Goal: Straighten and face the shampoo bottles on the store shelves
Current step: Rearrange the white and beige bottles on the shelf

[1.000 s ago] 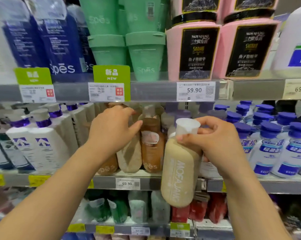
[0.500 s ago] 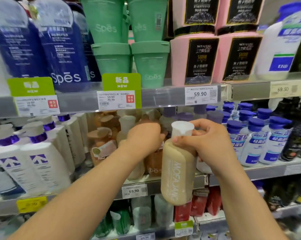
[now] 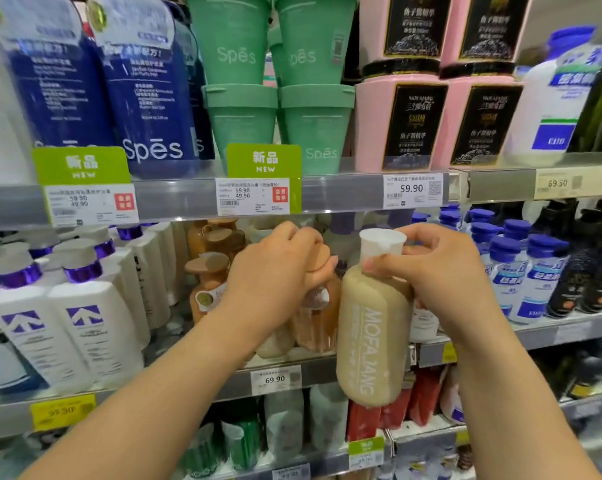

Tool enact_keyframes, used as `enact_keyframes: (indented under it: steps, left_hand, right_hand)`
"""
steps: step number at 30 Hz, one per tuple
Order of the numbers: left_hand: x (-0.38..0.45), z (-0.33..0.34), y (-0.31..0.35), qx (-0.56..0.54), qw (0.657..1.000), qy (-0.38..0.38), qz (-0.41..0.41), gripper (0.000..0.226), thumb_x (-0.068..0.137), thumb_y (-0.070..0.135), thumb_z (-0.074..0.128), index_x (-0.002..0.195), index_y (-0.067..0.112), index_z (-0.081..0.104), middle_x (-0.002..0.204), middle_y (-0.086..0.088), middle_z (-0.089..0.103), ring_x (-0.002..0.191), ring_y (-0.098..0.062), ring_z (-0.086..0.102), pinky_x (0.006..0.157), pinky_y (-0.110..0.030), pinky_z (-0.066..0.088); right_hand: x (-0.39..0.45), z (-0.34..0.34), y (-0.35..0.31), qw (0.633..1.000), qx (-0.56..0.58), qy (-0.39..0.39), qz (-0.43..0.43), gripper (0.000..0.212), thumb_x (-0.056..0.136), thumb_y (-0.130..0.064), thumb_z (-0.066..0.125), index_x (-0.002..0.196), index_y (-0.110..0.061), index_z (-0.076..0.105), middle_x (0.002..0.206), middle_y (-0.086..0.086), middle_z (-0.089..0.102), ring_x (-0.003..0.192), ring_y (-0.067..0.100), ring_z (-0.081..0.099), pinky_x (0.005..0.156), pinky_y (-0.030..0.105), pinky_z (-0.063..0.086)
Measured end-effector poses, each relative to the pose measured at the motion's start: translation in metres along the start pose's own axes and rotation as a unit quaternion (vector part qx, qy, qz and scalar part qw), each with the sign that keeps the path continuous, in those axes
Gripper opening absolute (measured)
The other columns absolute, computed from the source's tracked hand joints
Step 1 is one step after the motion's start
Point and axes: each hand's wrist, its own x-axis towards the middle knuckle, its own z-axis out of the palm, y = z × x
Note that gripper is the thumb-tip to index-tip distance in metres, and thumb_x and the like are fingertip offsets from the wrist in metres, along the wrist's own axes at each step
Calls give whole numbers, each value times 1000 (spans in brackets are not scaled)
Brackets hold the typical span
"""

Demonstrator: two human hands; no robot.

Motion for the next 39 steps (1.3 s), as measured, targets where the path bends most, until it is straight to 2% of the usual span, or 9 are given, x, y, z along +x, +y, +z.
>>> enact_keyframes:
  steps: [3, 8, 11, 16, 20, 23, 28, 32, 39]
  left_hand:
    - [-7, -32, -7, -43, 999, -2, 2, 47, 83, 63, 40, 106, 30, 64, 98, 8, 60, 88, -17, 59, 73, -37, 51]
    - [-23, -70, -37, -103, 995, 20, 1, 38, 83, 62, 50, 96, 31, 67, 87, 15, 61, 81, -7, 56, 69, -23, 45]
    - [-31, -83, -59, -72, 997, 29, -6, 42, 77, 63, 47, 95, 31, 68, 85, 11, 63, 80, -12, 58, 69, -33, 48]
    - [-45, -91, -84, -6, 999, 12, -52, 34, 84, 58, 52, 97, 31, 67, 85, 8, 59, 80, -16, 55, 68, -35, 45]
    - [-53, -91, -99, 44, 996, -1, -75, 29, 81, 54, 49, 91, 30, 61, 81, 9, 50, 77, -17, 50, 63, -33, 38]
    - [-55, -83, -114, 80, 992, -1, -93, 31, 84, 53, 52, 98, 27, 63, 89, 3, 57, 82, -25, 57, 63, -35, 42]
    - [-55, -57, -132, 122, 984, -25, -124, 42, 86, 56, 49, 104, 21, 63, 92, -4, 57, 84, -30, 60, 61, -36, 47]
    - [-53, -46, -147, 140, 980, -47, -134, 41, 91, 54, 47, 102, 17, 63, 94, -7, 59, 84, -32, 60, 62, -38, 49]
    - [-47, -37, -157, 208, 961, -158, -91, 38, 98, 53, 38, 105, 22, 60, 100, -5, 63, 91, -26, 62, 63, -34, 46]
  right_hand:
    - [3, 5, 0, 1000, -5, -4, -7, 33, 62, -15, 90, 89, -20, 72, 67, -7, 75, 50, -3, 61, 38, 15, 38]
    - [10, 28, 7, 1000, 5, -11, -18, 36, 62, -19, 90, 92, -21, 70, 73, -4, 76, 58, 6, 65, 45, 24, 43]
    - [14, 45, 11, 999, 17, -17, -21, 39, 64, -19, 90, 96, -21, 68, 80, -2, 78, 67, 15, 70, 55, 31, 47]
    - [23, 65, 17, 999, 12, -35, -27, 37, 70, -15, 88, 99, -22, 67, 87, -6, 78, 66, 2, 68, 59, 24, 47]
    - [33, 76, 26, 999, -25, -15, -26, 37, 68, -21, 90, 90, -31, 62, 86, -8, 77, 80, 11, 72, 77, 42, 58]
    - [39, 81, 31, 998, -58, -1, -19, 39, 67, -26, 91, 89, -34, 59, 91, -7, 75, 87, 15, 71, 84, 48, 59]
    - [43, 87, 40, 992, -124, 16, -13, 46, 70, -31, 88, 109, -23, 64, 89, 0, 75, 82, 28, 71, 75, 38, 57]
    - [46, 86, 37, 984, -176, -5, -10, 33, 80, -27, 81, 106, -18, 64, 83, 4, 72, 64, 20, 69, 56, 26, 47]
    - [49, 87, 36, 975, -219, -27, -17, 41, 87, -22, 71, 125, -17, 55, 80, 8, 70, 68, 24, 68, 59, 29, 47]
